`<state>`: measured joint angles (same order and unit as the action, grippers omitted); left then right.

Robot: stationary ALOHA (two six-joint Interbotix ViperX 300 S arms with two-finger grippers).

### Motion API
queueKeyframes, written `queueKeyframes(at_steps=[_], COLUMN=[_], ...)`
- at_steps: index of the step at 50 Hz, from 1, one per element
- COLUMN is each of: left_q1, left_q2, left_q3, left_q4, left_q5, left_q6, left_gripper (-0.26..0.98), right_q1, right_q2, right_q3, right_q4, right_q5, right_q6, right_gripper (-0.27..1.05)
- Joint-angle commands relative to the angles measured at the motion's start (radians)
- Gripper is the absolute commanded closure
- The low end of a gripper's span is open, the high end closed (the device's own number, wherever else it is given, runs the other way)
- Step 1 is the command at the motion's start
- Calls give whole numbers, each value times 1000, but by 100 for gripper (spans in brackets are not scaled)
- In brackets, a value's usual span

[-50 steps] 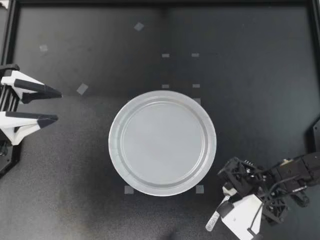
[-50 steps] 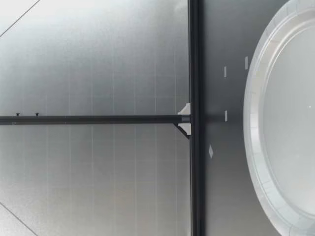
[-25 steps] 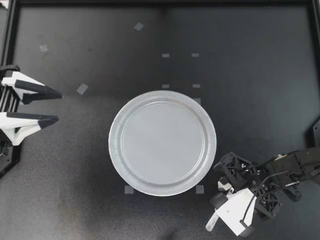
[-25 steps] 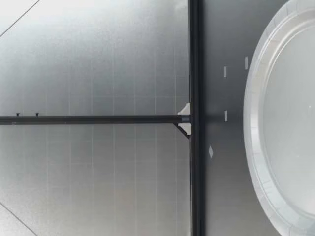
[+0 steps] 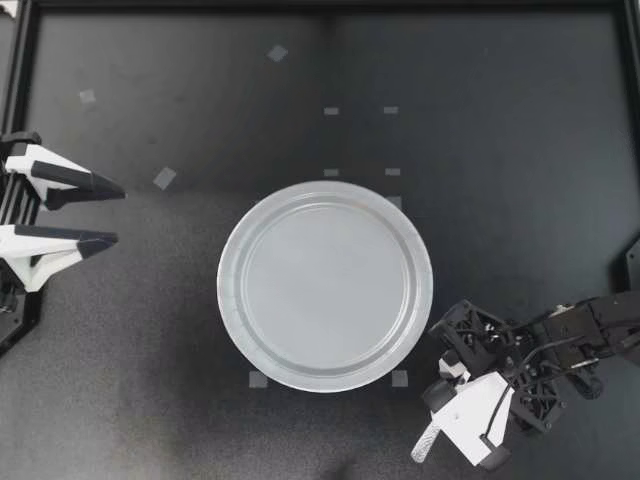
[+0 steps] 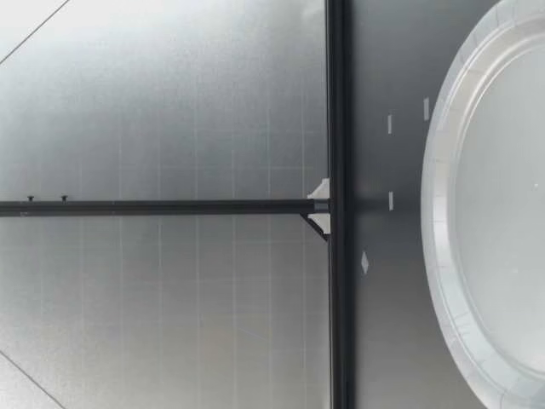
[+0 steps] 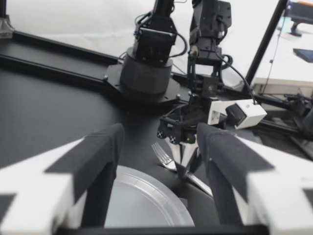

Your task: Pick up the fork and place it on the plate.

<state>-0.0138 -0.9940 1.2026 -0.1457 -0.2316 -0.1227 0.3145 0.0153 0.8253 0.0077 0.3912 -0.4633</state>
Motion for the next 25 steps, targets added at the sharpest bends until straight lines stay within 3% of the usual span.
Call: queueKeyframes(at_steps=[1, 9, 25], left_q1=[-2, -2, -2], left_q2=[5, 3, 2], left_q3=[-12, -12, -9], left_q4=[0, 0, 0], left_q5=[-8, -8, -8], left_q6=[-2, -2, -2], left_gripper=[17, 17, 17], right_q1=[-6, -6, -6], right_q2=[-11, -8, 5], right_q3=[-11, -11, -9], right_q4=[2, 2, 3], right_q5=[-6, 0, 31], right_q6=[-3, -5, -6], right_gripper=[32, 40, 42])
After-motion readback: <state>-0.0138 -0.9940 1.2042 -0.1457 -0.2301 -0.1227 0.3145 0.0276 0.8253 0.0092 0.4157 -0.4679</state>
